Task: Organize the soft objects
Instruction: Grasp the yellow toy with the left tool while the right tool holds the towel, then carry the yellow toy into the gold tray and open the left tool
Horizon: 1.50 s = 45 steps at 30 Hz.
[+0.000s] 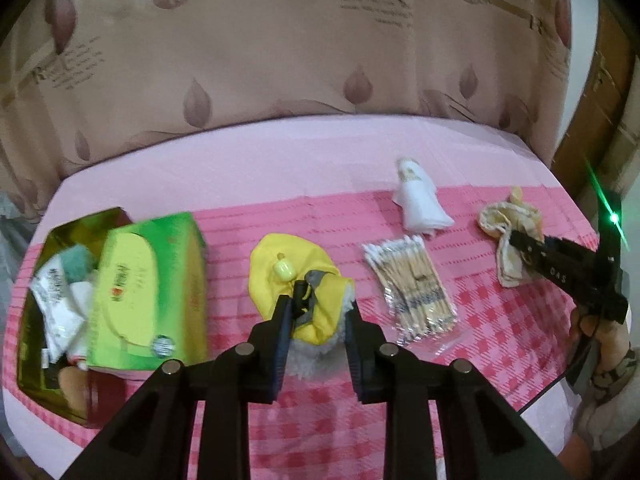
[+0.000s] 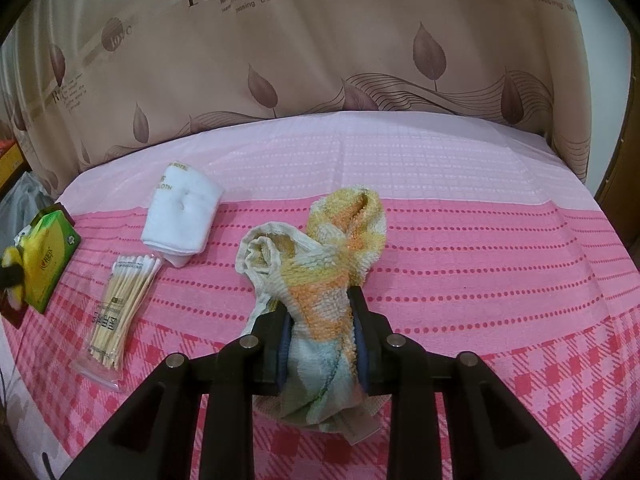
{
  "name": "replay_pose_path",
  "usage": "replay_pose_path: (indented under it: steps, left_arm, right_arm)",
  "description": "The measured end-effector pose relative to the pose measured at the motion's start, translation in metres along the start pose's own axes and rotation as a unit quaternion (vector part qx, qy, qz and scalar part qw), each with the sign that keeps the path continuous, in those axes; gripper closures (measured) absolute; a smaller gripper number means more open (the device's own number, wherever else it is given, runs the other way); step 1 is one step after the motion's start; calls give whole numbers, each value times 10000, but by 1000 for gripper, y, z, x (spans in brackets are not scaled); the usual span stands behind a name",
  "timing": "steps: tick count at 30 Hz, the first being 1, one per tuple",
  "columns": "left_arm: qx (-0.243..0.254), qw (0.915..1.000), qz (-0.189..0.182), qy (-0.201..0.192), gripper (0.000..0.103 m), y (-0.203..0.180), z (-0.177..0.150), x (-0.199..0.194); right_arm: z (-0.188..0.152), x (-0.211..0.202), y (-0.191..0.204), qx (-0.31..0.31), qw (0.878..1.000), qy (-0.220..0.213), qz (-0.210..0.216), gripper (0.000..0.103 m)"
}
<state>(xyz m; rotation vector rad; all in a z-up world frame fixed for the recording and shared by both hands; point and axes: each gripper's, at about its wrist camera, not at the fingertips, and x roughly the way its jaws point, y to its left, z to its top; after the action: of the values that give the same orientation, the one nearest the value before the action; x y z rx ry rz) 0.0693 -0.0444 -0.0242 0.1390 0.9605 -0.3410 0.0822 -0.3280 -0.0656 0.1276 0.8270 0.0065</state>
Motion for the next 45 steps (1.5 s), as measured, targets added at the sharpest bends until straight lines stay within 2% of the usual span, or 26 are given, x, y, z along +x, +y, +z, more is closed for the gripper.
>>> replay_pose_path:
  steps: [13, 20, 25, 35, 41, 45]
  left_arm:
    - [-604, 9945, 786, -340, 78, 91, 4, -42]
    - [-1066, 9845, 1332, -405, 78, 159, -5, -63]
    - [-1358, 9762, 1665, -283, 78, 201, -19, -66]
    - [-1795, 9656, 1883, -2, 78, 249, -45, -54]
    - [-1886, 9650, 1817, 156, 78, 265, -51, -35]
    - [-1946, 9636, 1812, 260, 78, 277, -52, -23]
  right_arm:
    - [-1, 1, 3, -52, 9999, 35, -101, 76]
    - [-2, 1, 4, -87, 9998, 67, -172, 75]
    - [-2, 1, 6, -134, 9996, 81, -238, 75]
    - [-2, 2, 9, -182, 9992, 106, -346, 74]
    - [-2, 2, 11, -181, 9991, 115, -362, 74]
    - [-2, 4, 10, -169, 9990, 186, -371, 70]
